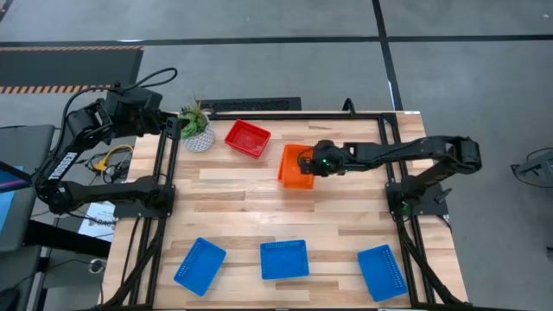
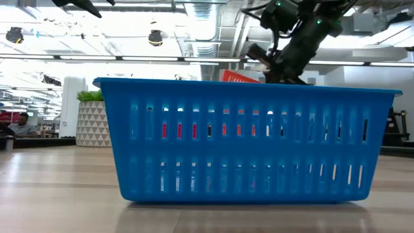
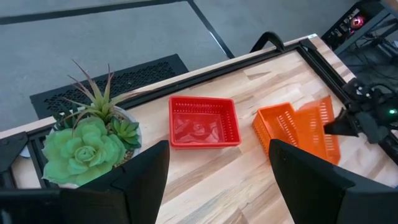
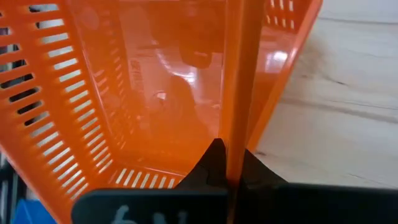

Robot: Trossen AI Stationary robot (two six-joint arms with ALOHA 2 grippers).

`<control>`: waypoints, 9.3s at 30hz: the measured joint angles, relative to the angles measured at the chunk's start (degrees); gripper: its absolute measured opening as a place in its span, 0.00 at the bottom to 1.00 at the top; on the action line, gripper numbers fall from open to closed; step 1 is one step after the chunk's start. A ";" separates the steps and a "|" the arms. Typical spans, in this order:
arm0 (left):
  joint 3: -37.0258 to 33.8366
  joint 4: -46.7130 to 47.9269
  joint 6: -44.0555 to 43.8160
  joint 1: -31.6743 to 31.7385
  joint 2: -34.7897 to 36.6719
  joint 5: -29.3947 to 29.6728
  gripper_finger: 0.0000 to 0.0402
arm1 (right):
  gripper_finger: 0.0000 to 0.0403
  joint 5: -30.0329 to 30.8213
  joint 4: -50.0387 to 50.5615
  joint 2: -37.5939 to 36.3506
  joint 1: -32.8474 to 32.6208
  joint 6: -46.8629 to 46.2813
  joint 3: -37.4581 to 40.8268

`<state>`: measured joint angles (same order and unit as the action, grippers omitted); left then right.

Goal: Stack baskets by color
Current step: Stack the right orange bin on top of the left orange bin, then adjust the stacked orange bins, then adjust the right blue bin

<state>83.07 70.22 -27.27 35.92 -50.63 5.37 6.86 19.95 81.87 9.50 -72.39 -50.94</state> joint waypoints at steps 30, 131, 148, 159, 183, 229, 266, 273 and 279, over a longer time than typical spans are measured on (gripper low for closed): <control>0.00 1.00 1.54 0.02 0.02 0.00 0.65 | 0.31 3.75 0.09 1.70 0.46 -3.84 0.02; 0.00 1.42 -2.44 0.00 0.01 -0.52 0.65 | 0.44 4.01 19.93 -15.00 -4.40 10.79 0.00; 0.00 1.44 -2.15 0.00 0.00 -2.03 0.65 | 0.44 -10.39 33.37 -14.05 -34.95 -23.77 0.00; 0.00 1.44 -1.09 0.02 0.02 -2.01 0.65 | 0.44 -11.66 32.68 -11.38 -48.07 -34.53 0.02; 0.00 0.81 -1.01 0.02 0.00 -1.97 0.65 | 0.44 -15.86 32.02 -11.83 -54.56 -35.57 0.02; 0.00 0.98 -0.11 0.01 -0.01 -1.73 0.65 | 0.05 -29.71 32.89 9.22 -52.78 -46.30 -0.07; 0.00 1.06 -1.11 0.02 0.00 -0.02 0.65 | 0.13 2.66 20.31 1.85 36.57 22.17 0.07; 0.00 1.10 -1.29 0.00 0.00 0.00 0.65 | 0.29 1.58 19.01 1.75 36.63 26.38 0.07; 0.00 1.11 -1.29 0.01 0.00 0.00 0.65 | 0.50 1.06 16.34 1.27 36.39 27.90 -2.44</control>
<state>83.07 71.33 -28.56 35.93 -50.63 5.37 7.92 36.29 83.13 45.89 -44.49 -53.38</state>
